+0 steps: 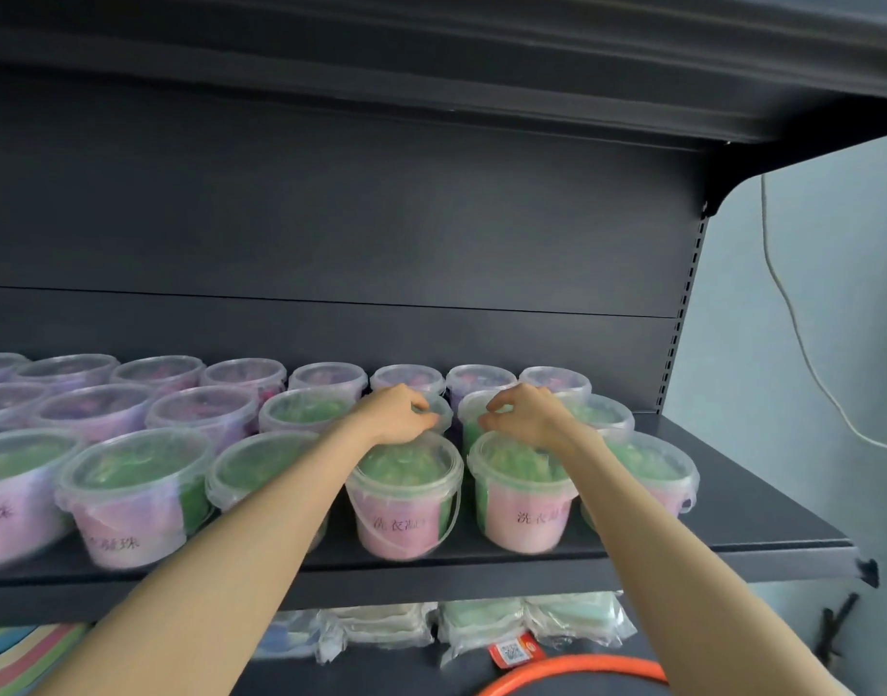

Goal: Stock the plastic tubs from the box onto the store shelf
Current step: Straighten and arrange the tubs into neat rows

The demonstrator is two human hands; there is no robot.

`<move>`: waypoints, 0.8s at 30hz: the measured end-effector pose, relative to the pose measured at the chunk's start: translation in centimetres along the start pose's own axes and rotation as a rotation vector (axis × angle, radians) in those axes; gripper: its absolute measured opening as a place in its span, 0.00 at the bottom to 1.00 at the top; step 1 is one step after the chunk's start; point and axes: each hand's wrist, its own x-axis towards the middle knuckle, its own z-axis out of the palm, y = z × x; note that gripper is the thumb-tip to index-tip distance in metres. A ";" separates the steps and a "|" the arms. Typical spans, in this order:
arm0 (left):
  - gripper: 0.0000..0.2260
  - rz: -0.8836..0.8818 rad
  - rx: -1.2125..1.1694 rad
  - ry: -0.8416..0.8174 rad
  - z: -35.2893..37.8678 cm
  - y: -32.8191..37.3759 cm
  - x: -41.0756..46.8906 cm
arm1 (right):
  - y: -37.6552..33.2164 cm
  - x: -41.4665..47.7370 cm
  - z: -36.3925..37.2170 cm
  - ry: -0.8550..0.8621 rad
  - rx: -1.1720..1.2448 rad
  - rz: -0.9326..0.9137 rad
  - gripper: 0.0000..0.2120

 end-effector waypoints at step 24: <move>0.11 0.223 -0.103 0.503 -2.5 -5.1 -13.8 | -6.3 -9.1 2.1 0.201 0.219 -0.305 0.16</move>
